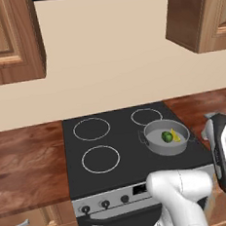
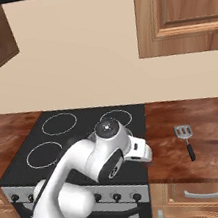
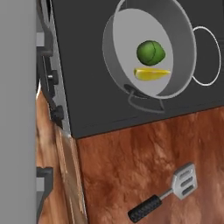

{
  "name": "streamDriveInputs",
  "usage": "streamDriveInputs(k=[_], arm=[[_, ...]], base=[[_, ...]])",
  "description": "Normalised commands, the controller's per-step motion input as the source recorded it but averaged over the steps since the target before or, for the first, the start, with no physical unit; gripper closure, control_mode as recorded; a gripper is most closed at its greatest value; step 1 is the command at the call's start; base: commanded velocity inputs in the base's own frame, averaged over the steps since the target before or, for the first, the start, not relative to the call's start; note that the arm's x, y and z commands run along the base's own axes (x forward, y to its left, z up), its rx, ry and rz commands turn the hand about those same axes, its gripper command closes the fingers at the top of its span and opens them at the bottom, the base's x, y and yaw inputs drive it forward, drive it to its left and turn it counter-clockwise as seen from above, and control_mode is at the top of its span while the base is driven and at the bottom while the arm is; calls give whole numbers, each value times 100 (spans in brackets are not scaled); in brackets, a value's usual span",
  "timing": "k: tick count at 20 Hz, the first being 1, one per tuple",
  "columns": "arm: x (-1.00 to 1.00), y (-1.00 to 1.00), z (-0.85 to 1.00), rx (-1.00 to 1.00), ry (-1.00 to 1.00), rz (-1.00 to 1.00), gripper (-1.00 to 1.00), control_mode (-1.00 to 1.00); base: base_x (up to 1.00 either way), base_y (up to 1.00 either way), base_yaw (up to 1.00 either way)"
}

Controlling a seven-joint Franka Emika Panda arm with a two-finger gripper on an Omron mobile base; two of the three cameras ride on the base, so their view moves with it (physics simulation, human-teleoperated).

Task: Put the avocado and lemon wedge in the pot. Retrieve the spatula and lightly stir the vegetables in the pot.

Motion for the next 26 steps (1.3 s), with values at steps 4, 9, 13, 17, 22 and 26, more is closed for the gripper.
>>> streamDriveInputs(k=[4,9,13,17,22,26], arm=[[9,-100,12,0,0,-12,-100,-100],[22,-94,0,0,1,-11,-100,-100],[51,-74,0,0,13,-7,-100,-100],[78,-63,-15,0,25,-2,-100,-100],[43,-29,-30,2,9,0,-100,-100],[4,-25,-30,9,0,2,-100,-100]], base=[[0,0,0],[0,0,0],[0,0,0],[0,0,0],[0,0,0],[0,0,0]])
